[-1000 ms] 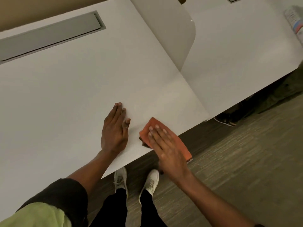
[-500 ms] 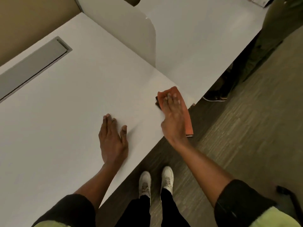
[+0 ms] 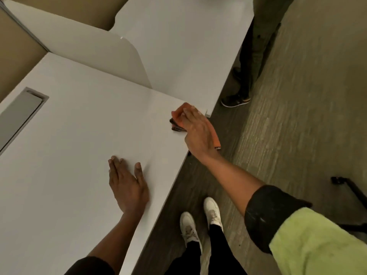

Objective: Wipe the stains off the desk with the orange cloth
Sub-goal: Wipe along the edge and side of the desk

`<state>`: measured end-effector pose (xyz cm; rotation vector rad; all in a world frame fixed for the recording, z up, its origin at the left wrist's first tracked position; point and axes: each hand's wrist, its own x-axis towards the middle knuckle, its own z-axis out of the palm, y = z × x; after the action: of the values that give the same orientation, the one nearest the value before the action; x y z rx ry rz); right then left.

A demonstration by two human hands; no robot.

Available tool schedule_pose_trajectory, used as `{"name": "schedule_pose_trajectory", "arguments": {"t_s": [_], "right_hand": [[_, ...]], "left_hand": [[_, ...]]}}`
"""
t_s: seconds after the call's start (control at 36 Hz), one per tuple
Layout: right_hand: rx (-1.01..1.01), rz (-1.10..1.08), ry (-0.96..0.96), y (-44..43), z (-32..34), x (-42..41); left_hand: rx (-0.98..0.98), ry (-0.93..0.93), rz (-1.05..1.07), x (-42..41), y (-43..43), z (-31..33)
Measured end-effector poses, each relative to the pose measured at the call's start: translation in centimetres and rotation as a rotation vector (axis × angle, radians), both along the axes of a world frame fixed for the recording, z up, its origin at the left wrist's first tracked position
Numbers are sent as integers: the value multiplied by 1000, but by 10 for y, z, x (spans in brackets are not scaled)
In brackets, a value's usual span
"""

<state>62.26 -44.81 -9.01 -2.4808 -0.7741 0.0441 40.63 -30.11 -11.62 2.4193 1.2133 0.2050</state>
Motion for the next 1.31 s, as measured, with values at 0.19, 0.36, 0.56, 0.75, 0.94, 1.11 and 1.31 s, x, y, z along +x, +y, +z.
{"name": "schedule_pose_trajectory", "arguments": {"t_s": [0.19,0.36,0.56,0.75,0.94,1.11,1.31], "right_hand": [[41,-109,-5,-2,1,14],[149,-195,21,-1,-4,-46],[221,-193,64,-7,-24,-150],[302,-340,173,-1,-26,-201],[802,-733,469,25,-12,-159],[870,-765,565,9,-13,-86],[935,-562,655,-6,-18,-191]], "left_hand": [[24,11,-51,-2,-1,3],[48,66,-59,2,-3,0],[78,59,-149,21,-5,1],[175,46,-378,76,7,10],[247,88,-567,139,3,12],[186,21,-524,167,-14,-3],[150,-67,-471,166,-4,-14]]}}
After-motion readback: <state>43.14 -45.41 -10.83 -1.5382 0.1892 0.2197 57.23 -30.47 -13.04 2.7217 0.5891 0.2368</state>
